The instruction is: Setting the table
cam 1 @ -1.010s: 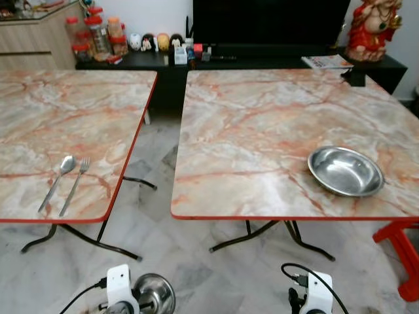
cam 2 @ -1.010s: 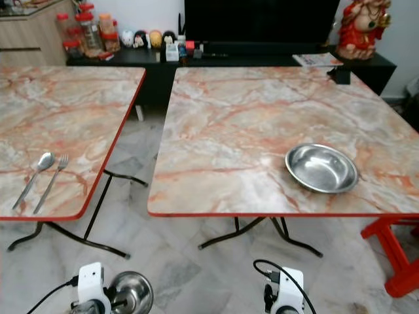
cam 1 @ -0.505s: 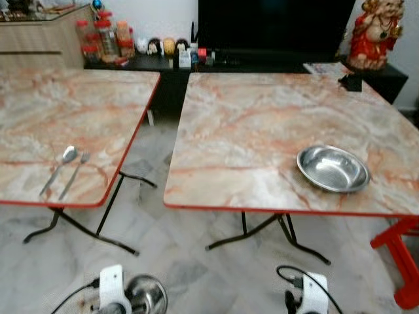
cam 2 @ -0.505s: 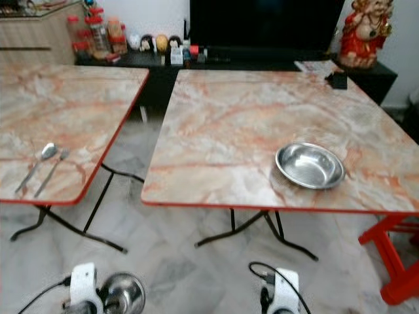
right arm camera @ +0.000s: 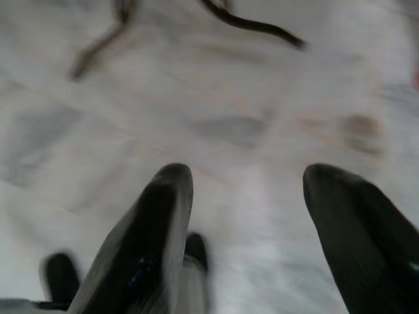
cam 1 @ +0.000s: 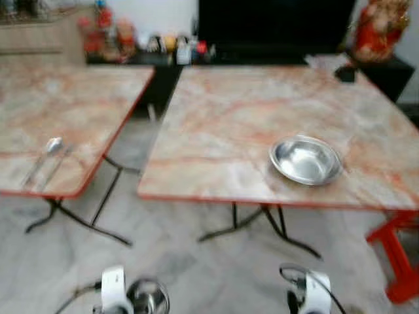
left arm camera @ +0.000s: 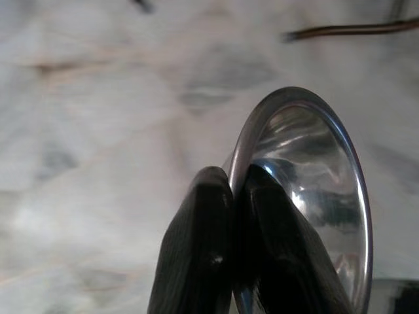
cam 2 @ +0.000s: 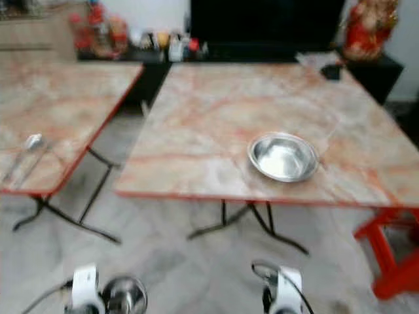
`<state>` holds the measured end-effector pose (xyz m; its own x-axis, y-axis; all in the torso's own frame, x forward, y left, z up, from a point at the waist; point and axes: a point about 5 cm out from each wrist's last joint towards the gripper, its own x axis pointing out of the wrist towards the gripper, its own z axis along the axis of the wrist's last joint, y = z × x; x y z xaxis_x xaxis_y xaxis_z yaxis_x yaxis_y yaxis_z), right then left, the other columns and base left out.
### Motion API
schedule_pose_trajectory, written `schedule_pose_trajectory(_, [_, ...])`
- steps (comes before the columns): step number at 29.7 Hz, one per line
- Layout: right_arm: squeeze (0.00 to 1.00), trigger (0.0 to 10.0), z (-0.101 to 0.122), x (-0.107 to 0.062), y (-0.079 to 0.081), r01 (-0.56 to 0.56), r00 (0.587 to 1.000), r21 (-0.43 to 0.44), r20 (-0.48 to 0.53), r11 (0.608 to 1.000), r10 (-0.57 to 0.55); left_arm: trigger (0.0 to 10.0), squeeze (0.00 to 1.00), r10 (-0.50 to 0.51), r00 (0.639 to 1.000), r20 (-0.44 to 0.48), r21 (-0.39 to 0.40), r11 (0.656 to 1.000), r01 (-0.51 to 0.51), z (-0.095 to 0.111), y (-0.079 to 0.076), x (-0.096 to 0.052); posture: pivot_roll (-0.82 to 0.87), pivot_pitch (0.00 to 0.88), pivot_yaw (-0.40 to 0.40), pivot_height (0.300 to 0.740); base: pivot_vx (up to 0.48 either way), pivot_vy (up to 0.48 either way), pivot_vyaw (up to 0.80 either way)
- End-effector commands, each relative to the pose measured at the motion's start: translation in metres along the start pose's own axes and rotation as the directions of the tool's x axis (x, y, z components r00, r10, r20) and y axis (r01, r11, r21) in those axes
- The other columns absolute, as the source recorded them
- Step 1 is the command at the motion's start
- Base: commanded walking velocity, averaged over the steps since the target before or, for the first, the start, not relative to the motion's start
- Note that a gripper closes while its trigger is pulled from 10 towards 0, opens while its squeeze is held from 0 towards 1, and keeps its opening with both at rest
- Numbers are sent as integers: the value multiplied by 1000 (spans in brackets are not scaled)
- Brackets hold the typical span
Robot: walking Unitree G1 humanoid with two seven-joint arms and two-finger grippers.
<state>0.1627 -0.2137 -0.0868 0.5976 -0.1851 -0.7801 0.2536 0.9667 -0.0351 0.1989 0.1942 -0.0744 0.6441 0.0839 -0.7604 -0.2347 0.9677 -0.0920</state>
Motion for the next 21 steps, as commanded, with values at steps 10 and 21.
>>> schedule_pose_trajectory(10, [0, 10000, 7, 2, 0, 2, 1000, -8, 17, 1000, -2, 10000, 0, 11, 1000, 5, -3, 1000, -11, 2, 4, 0, -57, 0, -30, 740, 248, -339, 0])
schedule_pose_trajectory(21, [0, 10000, -1, 0, 0, 2, 1000, -41, -12, 999, -3, 10000, 0, 11, 1000, 4, 2, 1000, -11, 0, 5, -1, -57, 0, -22, 740, 252, -337, 38])
